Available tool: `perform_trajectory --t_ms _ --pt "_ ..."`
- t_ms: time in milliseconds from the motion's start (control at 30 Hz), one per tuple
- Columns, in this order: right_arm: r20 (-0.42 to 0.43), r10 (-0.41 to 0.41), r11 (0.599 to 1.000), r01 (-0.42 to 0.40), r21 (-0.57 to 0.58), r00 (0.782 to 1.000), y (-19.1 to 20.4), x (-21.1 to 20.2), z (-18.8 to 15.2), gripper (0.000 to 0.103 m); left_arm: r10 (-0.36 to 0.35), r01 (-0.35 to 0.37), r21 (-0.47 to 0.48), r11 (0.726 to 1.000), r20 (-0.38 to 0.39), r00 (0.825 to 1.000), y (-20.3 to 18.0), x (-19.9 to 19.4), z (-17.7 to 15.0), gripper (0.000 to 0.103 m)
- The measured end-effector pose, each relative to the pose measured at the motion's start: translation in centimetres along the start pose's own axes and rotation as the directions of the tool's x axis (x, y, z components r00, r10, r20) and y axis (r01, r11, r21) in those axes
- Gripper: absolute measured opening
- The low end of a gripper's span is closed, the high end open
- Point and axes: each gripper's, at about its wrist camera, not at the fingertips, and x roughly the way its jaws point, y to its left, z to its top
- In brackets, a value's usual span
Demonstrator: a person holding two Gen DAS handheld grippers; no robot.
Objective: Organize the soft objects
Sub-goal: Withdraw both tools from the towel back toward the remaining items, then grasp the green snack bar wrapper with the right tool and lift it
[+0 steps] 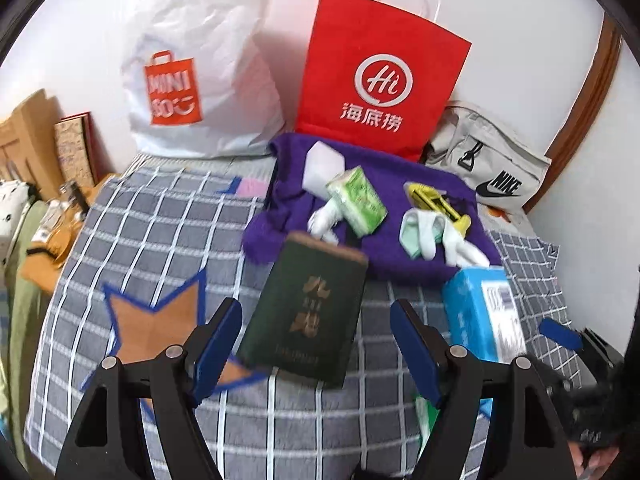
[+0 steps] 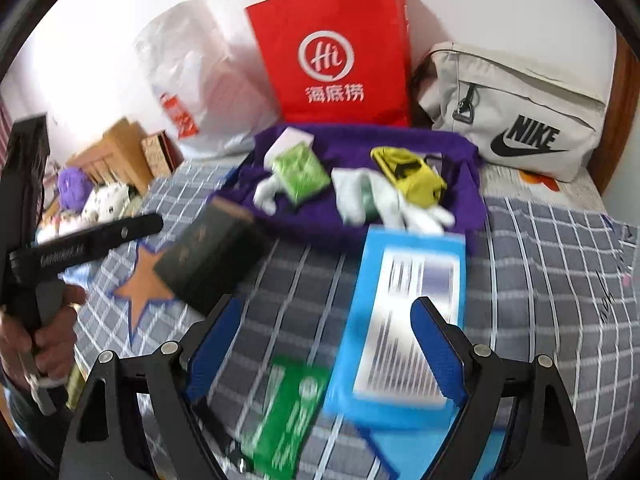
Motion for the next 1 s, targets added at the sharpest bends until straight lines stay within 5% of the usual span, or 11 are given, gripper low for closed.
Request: perform_trajectory --t_ms 433,667,1000 --pt "-0.015 -0.015 0.999 0.016 0.039 1.0 2.1 -1.2 -9.0 0.086 0.021 -0.021 0.0 1.0 0.027 0.999 0.4 -2.0 -6.6 0.075" --pt "-0.034 -0.006 0.998 0.009 0.069 0.999 2.7 1.6 -10.2 0.085 0.046 -0.046 -0.005 0.999 0.015 0.999 1.6 -1.3 -8.9 0.075" --pt "-0.074 -0.099 0.993 0.103 0.053 0.992 3.6 5.8 -10.4 0.077 0.041 -0.042 -0.051 0.998 -0.019 0.999 3.6 0.1 -9.7 0.075"
